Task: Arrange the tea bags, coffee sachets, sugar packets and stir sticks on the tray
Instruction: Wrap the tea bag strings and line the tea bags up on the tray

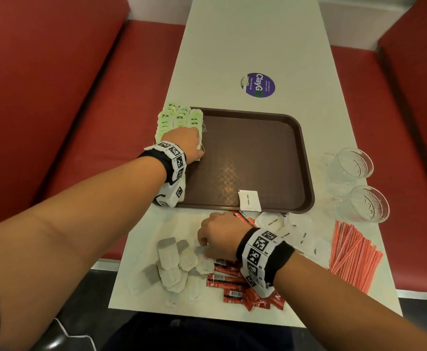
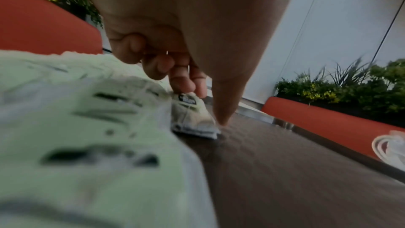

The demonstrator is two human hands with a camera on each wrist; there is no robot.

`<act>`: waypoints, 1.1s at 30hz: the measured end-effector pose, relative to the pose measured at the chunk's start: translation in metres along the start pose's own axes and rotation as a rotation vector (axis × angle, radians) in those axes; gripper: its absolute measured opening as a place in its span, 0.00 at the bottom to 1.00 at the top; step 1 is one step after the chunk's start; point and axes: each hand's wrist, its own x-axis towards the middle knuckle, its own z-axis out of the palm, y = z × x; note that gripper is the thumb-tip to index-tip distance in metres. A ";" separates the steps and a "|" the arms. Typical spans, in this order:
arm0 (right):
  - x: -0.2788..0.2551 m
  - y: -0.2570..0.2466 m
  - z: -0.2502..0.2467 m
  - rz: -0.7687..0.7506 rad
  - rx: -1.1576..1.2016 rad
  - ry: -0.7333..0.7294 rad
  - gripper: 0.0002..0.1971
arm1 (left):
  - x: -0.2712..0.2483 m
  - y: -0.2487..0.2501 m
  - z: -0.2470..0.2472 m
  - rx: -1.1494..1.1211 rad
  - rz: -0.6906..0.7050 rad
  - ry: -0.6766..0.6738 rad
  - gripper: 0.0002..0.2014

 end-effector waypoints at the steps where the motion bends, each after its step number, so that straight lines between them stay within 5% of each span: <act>1: 0.000 0.000 0.000 -0.001 0.000 0.006 0.09 | -0.001 0.000 0.000 -0.002 -0.014 -0.006 0.16; 10: -0.012 0.006 -0.006 0.060 0.191 0.146 0.06 | -0.068 0.005 -0.029 -0.352 0.155 0.164 0.06; 16: -0.025 0.005 -0.012 0.160 0.314 0.258 0.05 | -0.149 0.001 -0.018 -0.247 0.342 -0.090 0.03; 24: -0.036 0.000 -0.012 0.330 0.447 0.296 0.07 | -0.199 0.001 0.024 0.007 0.454 -0.380 0.15; 33: -0.045 0.002 0.003 0.348 0.555 0.291 0.09 | -0.195 0.009 0.049 0.102 0.497 -0.353 0.23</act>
